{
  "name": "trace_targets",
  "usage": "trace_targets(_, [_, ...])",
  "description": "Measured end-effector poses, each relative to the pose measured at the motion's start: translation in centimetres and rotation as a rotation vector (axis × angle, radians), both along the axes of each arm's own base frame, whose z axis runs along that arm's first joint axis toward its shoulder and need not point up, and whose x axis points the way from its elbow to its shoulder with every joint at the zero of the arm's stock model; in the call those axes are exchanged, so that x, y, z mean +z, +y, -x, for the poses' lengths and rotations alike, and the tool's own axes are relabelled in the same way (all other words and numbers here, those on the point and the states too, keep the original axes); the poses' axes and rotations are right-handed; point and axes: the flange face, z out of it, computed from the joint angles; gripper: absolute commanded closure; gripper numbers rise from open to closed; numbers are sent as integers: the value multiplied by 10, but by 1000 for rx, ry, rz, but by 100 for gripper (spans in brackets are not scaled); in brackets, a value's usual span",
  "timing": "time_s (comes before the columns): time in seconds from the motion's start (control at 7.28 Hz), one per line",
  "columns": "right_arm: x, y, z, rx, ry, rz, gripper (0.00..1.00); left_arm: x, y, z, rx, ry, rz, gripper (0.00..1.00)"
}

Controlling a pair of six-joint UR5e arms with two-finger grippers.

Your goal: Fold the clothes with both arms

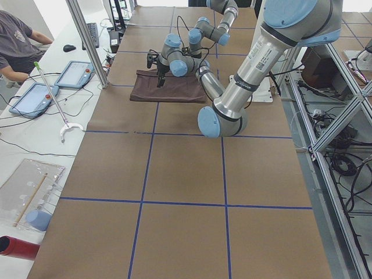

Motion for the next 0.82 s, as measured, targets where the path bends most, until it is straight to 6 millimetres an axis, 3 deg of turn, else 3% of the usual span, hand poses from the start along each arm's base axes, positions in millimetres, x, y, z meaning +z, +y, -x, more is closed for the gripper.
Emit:
trace_targets(0.41, [-18, -2, -10, -12, -36, -18, 0, 0, 4, -4, -2, 6, 13, 0])
trace_targets(0.82, [-35, 15, 6, -52, -102, -52, 0, 2, 4, -4, 1, 1, 10, 0])
